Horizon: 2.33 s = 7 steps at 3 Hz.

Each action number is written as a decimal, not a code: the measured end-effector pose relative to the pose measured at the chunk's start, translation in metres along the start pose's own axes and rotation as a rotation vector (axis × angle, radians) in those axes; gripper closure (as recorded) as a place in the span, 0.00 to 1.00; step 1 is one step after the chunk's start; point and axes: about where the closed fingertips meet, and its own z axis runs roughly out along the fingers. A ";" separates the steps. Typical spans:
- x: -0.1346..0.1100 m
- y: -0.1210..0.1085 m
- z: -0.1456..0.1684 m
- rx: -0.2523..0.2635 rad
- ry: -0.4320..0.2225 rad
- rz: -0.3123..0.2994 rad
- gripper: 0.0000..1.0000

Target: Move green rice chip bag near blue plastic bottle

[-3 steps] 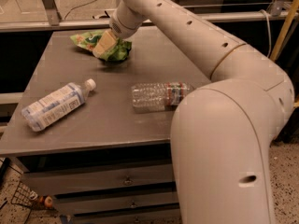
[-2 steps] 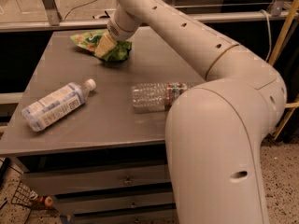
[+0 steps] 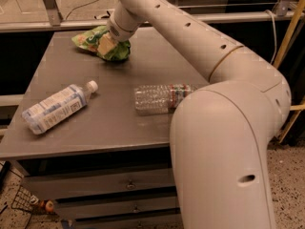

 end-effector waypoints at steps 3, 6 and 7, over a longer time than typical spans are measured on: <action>-0.013 0.116 -0.049 -0.314 0.021 -0.317 1.00; 0.009 0.176 -0.084 -0.513 0.032 -0.435 1.00; 0.018 0.179 -0.083 -0.542 0.042 -0.425 1.00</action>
Offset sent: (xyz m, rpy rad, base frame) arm -0.1144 0.0399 0.0460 -0.0492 0.0399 0.4402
